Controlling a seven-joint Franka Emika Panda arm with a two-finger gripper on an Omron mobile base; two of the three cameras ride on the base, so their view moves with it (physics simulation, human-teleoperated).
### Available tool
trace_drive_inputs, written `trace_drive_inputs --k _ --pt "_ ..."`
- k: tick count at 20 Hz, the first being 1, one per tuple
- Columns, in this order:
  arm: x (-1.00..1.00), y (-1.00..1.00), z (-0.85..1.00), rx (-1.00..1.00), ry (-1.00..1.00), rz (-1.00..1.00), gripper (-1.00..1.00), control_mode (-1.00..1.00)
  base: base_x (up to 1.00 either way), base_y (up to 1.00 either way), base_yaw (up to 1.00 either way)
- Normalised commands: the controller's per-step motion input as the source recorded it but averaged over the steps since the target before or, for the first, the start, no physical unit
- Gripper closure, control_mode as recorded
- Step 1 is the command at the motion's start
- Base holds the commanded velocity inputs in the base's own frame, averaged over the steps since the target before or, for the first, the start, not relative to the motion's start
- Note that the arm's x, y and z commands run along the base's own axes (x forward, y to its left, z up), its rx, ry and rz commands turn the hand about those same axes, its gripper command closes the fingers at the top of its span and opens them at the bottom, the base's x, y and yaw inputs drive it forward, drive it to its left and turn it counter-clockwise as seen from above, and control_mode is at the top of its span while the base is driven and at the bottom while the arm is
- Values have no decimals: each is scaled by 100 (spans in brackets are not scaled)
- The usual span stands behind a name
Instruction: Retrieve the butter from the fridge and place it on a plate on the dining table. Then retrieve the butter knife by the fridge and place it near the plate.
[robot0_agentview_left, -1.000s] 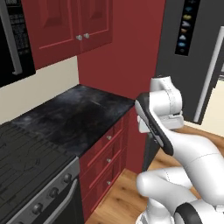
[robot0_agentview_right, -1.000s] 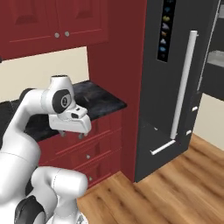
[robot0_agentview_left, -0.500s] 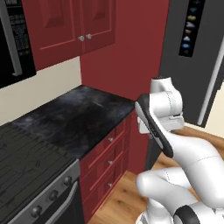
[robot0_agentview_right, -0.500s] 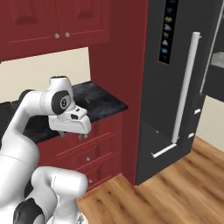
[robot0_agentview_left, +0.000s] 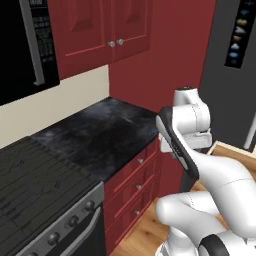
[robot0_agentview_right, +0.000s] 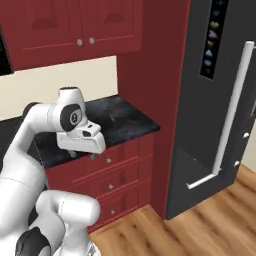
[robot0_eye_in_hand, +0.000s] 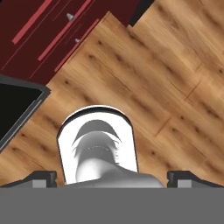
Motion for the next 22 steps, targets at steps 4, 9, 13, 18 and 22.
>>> trace_drive_inputs --k 4,9,13,18,22 --pt "0 0 0 0 0 0 -100 100 32 17 31" --pt "0 0 0 0 0 0 -100 100 23 -12 21" --pt "0 0 0 0 0 0 -100 100 21 -41 27" --pt "0 0 0 0 0 0 -100 100 31 -78 48" --pt "0 0 0 0 0 0 -100 100 3 -57 39"
